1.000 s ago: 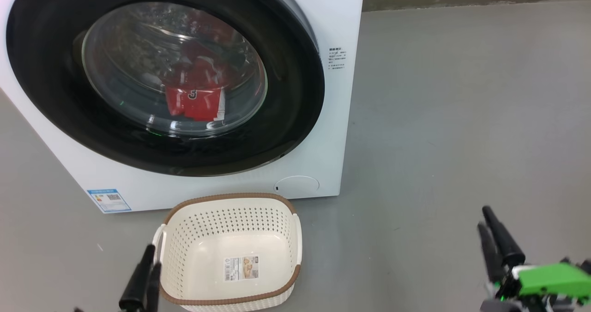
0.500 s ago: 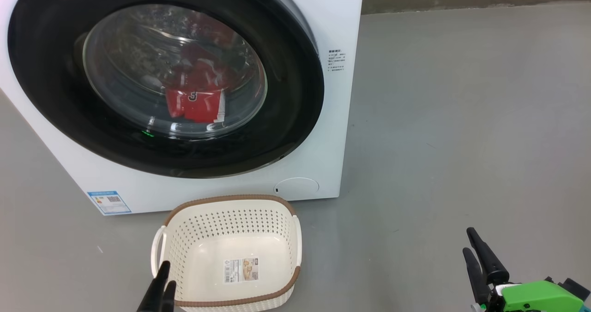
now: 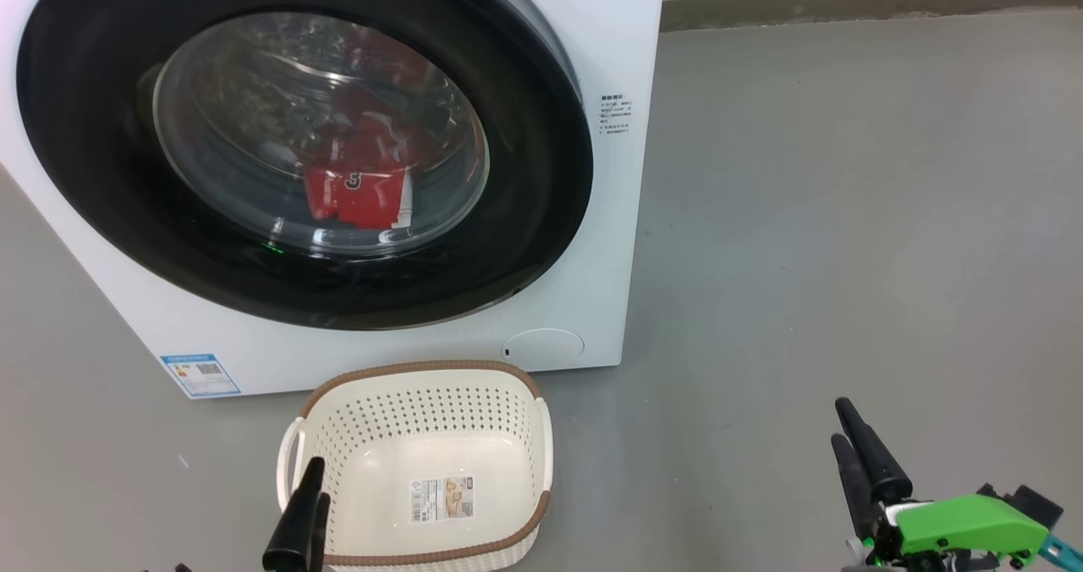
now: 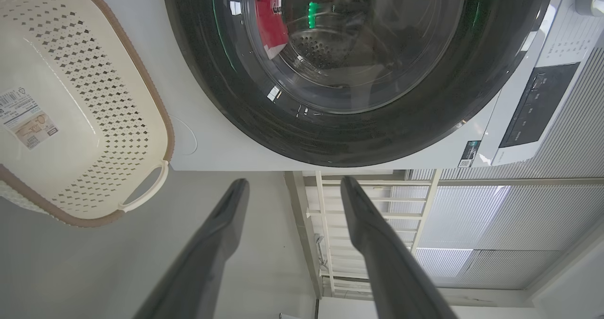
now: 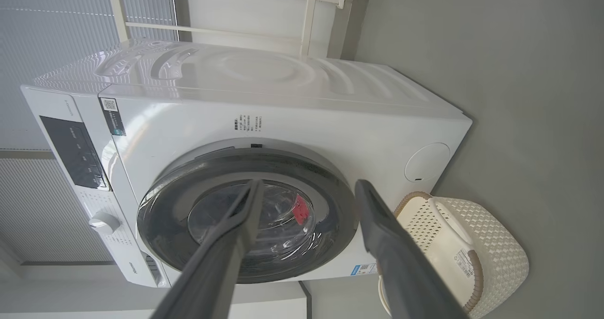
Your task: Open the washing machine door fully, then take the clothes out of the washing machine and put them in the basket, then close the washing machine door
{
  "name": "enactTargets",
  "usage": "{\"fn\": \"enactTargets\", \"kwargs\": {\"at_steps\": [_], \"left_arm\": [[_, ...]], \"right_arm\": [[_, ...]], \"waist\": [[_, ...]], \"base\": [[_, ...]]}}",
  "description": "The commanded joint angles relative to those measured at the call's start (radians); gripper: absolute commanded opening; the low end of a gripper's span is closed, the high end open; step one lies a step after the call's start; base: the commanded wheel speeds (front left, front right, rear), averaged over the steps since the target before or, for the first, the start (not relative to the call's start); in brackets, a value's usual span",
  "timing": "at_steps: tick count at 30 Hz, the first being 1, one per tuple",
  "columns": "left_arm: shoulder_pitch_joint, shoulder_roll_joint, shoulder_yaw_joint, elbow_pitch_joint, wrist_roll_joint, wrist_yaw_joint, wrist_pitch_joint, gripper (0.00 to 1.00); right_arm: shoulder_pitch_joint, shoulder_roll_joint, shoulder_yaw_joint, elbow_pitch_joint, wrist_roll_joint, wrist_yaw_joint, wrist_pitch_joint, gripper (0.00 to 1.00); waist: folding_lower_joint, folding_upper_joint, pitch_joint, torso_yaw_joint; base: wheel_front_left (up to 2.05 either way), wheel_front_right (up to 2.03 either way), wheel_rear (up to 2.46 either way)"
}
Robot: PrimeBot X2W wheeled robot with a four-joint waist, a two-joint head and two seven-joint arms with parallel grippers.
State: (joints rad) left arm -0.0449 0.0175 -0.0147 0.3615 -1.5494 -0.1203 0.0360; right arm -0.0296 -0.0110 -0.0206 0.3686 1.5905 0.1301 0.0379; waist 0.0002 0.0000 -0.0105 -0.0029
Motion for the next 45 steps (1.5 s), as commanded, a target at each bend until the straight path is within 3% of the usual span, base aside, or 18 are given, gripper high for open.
{"fn": "enactTargets", "kwargs": {"at_steps": [1, 29, 45], "left_arm": [[-0.043, 0.012, 0.002, -0.029, 0.024, 0.004, -0.009, 1.0], [-0.077, 0.016, -0.034, -0.114, 0.458, 0.047, -0.089, 1.0], [-0.113, 0.02, -0.087, -0.084, 0.703, 0.088, -0.136, 1.0]], "right_arm": [[-0.052, -0.014, 0.011, -0.025, -0.021, 0.0, -0.012, 1.0], [-0.118, -0.018, 0.055, -0.009, -0.308, 0.0, -0.092, 1.0], [-0.154, -0.023, 0.033, -0.006, -0.594, 0.0, -0.139, 1.0]], "waist": [[-0.0002, 0.0, 0.0, 0.0], [-0.0002, 0.0, -0.014, -0.005], [-0.0002, 0.0, -0.024, -0.008]], "base": [[0.0, 0.0, 0.0], [0.0, 0.0, 0.0], [0.0, 0.0, 0.0]]}}
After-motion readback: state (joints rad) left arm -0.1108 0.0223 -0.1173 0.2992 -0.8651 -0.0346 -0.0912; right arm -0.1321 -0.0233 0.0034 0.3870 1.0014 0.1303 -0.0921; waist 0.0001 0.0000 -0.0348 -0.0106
